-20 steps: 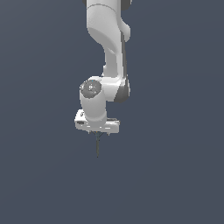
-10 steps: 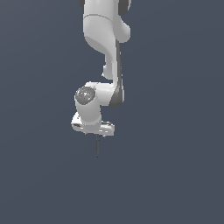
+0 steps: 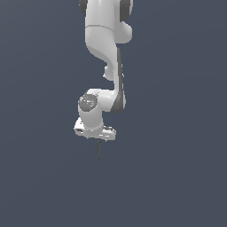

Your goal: Pick up the object and move it to a goal position.

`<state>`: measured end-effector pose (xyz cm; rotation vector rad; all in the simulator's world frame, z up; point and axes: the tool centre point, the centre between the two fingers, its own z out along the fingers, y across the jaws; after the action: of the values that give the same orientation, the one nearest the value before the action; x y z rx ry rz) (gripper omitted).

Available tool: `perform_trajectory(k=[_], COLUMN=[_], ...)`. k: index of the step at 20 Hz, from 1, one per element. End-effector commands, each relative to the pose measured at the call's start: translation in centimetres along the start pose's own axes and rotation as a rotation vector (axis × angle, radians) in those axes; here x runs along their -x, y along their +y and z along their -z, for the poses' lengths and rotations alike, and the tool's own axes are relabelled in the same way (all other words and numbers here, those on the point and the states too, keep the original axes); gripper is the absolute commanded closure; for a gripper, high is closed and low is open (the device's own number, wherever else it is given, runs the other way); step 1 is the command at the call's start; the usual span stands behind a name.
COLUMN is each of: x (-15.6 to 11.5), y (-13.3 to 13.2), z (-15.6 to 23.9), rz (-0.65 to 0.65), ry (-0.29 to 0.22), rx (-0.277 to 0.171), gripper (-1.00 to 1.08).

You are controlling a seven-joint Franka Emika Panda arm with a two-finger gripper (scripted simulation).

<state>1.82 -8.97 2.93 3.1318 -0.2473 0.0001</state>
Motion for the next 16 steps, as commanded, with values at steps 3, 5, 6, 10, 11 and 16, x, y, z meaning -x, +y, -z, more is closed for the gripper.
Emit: perform_trajectory(k=[3, 5, 6, 10, 11, 16], x=[0.03, -0.03, -0.07, -0.08, -0.08, -0.08], y=[0.01, 0.04, 0.04, 0.04, 0.04, 0.04], z=[-1.79, -2.07, -2.12, -2.13, -2.13, -2.13], rz=[-0.001, -0.001, -0.001, -0.001, -0.001, -0.001], ry=[0.0, 0.0, 0.0, 0.0, 0.0, 0.0], rx=[0.0, 0.0, 0.0, 0.0, 0.0, 0.0], gripper=[-0.92, -0.92, -0.92, 1.08, 1.08, 1.08])
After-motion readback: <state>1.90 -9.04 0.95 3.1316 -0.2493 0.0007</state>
